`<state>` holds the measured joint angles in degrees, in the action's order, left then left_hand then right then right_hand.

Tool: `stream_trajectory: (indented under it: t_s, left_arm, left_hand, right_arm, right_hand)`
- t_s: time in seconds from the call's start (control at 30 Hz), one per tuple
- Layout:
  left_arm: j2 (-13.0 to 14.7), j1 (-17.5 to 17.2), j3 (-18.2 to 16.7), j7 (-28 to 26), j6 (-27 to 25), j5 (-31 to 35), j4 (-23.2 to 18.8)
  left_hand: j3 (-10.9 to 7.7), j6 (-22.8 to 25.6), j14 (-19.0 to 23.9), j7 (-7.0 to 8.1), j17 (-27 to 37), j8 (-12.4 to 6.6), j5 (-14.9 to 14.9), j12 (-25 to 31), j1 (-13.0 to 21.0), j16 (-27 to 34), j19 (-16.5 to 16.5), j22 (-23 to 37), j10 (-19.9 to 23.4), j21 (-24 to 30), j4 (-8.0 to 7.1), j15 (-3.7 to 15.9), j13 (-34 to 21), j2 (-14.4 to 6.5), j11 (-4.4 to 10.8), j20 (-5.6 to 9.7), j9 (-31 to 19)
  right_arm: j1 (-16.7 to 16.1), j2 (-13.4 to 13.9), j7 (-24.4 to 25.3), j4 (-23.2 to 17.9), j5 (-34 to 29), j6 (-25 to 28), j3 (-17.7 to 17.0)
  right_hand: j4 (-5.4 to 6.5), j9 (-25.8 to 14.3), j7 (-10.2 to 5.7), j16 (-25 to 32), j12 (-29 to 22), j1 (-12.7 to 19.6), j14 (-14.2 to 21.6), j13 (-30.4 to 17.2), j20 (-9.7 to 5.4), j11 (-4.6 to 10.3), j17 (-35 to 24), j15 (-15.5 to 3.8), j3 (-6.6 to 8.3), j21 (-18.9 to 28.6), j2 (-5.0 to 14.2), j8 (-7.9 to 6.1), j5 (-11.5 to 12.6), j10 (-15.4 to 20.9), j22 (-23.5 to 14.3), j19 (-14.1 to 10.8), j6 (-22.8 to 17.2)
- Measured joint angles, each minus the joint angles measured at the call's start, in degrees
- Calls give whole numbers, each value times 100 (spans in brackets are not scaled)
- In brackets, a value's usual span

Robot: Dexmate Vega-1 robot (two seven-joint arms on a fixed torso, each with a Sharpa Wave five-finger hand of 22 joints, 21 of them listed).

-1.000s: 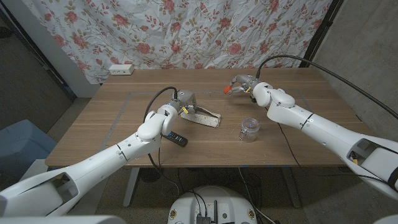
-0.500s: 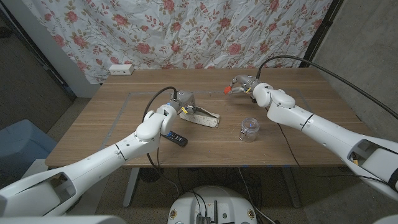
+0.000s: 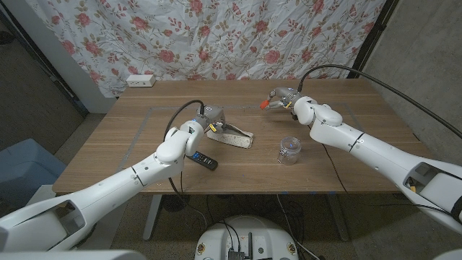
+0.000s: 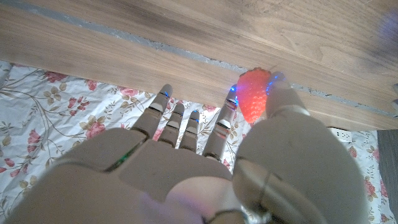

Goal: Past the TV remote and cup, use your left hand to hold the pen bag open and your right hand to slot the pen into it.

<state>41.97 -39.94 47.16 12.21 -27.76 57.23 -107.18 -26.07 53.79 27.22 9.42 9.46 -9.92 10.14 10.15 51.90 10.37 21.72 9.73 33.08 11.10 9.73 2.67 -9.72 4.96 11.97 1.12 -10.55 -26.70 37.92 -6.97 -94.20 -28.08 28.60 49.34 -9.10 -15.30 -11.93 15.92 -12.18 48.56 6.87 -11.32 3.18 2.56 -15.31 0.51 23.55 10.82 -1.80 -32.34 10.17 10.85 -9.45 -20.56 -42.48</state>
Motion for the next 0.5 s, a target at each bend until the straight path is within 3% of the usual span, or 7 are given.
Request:
stream_trajectory:
  t_s: [0.5]
  left_arm:
    - [48, 82, -17, 199, 213, -39, 9]
  left_hand:
    - [141, -433, -123, -46, 0, 0, 27, 0, 29, -23, -83, 0, -170, -36, 2, 0, 0, 30, -10, -40, 0]
  right_arm:
    - [-25, 16, 19, -40, 3, 56, 0]
  right_hand:
    - [0, 0, 0, 0, 0, 0, 0, 0, 0, 0, 0, 0, 0, 0, 0, 30, -3, 0, 0, 0, 0]
